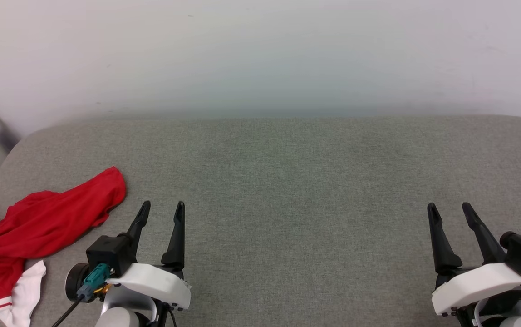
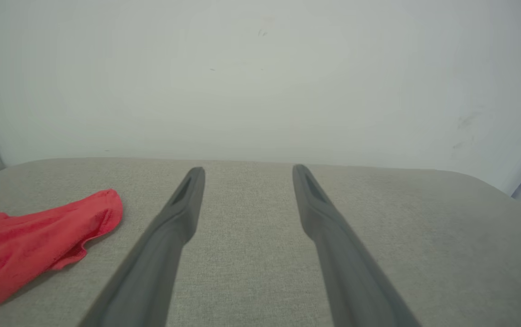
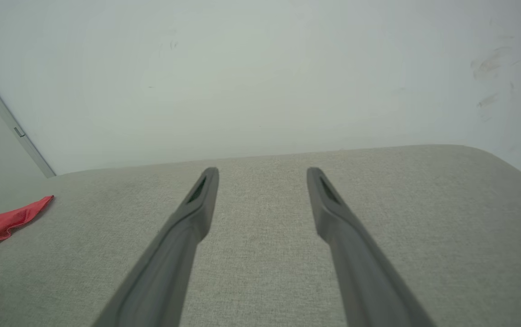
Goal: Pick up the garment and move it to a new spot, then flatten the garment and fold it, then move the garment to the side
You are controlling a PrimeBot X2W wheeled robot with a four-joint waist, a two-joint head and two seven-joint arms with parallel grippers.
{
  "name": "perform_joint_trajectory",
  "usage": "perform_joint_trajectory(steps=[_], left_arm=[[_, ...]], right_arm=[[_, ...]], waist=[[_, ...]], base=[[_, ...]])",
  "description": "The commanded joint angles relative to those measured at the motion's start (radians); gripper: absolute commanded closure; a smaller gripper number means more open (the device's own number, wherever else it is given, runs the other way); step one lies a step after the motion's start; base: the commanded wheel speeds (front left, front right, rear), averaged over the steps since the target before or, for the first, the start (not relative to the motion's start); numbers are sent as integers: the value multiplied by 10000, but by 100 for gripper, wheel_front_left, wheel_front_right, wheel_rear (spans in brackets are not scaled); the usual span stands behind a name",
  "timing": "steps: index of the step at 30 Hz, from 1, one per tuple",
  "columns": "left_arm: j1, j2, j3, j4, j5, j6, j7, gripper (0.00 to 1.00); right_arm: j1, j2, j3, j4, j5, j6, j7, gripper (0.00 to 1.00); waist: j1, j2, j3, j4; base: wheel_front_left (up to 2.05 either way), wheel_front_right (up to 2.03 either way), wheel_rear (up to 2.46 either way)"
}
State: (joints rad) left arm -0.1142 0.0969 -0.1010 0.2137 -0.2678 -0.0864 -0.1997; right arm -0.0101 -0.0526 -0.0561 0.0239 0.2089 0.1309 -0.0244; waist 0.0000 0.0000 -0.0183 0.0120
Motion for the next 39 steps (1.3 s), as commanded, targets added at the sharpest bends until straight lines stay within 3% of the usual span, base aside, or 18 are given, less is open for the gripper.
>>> perform_joint_trajectory(steps=[1,26,39], left_arm=[[-213,69,-58,-30,261,52,-98,0],[-221,124,-153,277,1841,356,-566,0],[-206,33,-14,593,1850,274,-661,0]], right_arm=[[73,27,-30,-106,-180,-2,6,0],[223,35,-68,-194,-1596,-3,-74,0],[145,37,-136,-71,-1385,-3,-297,0]], waist=[[0,0,-5,7],[0,0,-68,124],[0,0,-92,159]], base=[[0,0,0],[0,0,0],[0,0,0]])
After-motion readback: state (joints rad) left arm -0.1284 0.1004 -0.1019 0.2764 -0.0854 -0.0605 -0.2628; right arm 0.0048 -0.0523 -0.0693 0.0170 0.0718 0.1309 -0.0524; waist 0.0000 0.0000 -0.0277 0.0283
